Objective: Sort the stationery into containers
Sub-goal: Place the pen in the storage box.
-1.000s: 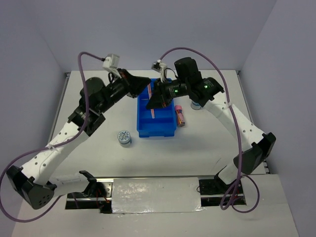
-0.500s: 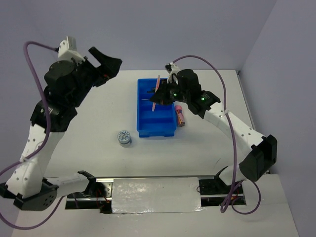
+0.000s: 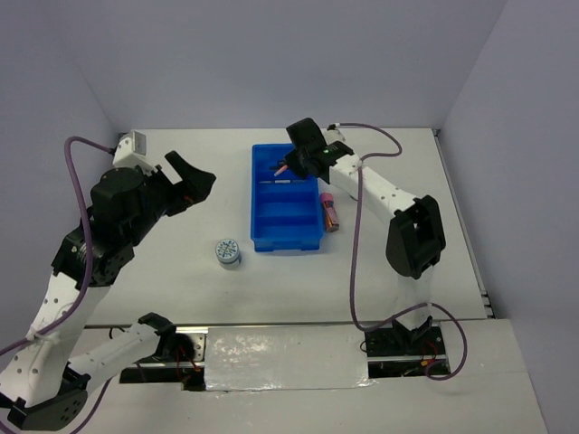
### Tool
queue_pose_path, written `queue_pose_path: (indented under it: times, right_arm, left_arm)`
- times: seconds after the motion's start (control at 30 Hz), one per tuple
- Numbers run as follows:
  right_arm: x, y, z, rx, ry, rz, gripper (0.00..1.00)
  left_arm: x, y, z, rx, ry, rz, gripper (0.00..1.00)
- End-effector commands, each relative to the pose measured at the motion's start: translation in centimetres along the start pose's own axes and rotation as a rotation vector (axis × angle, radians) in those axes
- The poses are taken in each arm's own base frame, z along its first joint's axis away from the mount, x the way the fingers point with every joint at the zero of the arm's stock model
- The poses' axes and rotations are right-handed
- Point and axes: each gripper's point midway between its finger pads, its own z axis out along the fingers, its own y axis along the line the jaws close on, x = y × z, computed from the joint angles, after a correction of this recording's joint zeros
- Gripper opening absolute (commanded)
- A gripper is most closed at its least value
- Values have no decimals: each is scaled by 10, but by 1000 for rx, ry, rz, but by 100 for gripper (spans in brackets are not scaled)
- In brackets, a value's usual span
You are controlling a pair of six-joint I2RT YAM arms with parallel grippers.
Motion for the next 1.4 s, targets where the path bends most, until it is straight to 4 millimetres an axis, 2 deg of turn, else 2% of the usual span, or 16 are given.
queue_pose_path:
  times: [0.0, 0.07, 0.13, 0.17, 0.2, 0.47, 0.7, 0.87, 1.37]
  right_arm:
    - [-14, -11, 9, 130, -102, 230, 0]
    - [-15, -9, 16, 125, -112, 257, 0]
    - [-10, -21, 27, 183, -112, 283, 0]
    - [-11, -18, 28, 191, -107, 310, 0]
    - [-5, -25, 37, 226, -96, 323, 0]
    - [6, -14, 51, 198, -68, 361, 0]
    - [12, -16, 56, 175, -45, 384, 0]
    - [15, -15, 59, 162, -34, 388, 0]
    - [12, -19, 59, 158, -34, 406, 0]
  left_arm:
    - [-1, -3, -16, 45, -3, 10, 99]
    - [3, -3, -19, 53, 16, 20, 99]
    - [5, -5, -22, 65, 29, 33, 99]
    - [6, -3, -23, 57, 40, 40, 99]
    - [7, -2, -24, 51, 45, 41, 99]
    - [9, 5, -30, 17, 69, 63, 99]
    - [4, 8, -34, -2, 57, 87, 99]
    - [7, 10, -33, -14, 76, 89, 99]
    - [10, 13, -33, -24, 76, 73, 99]
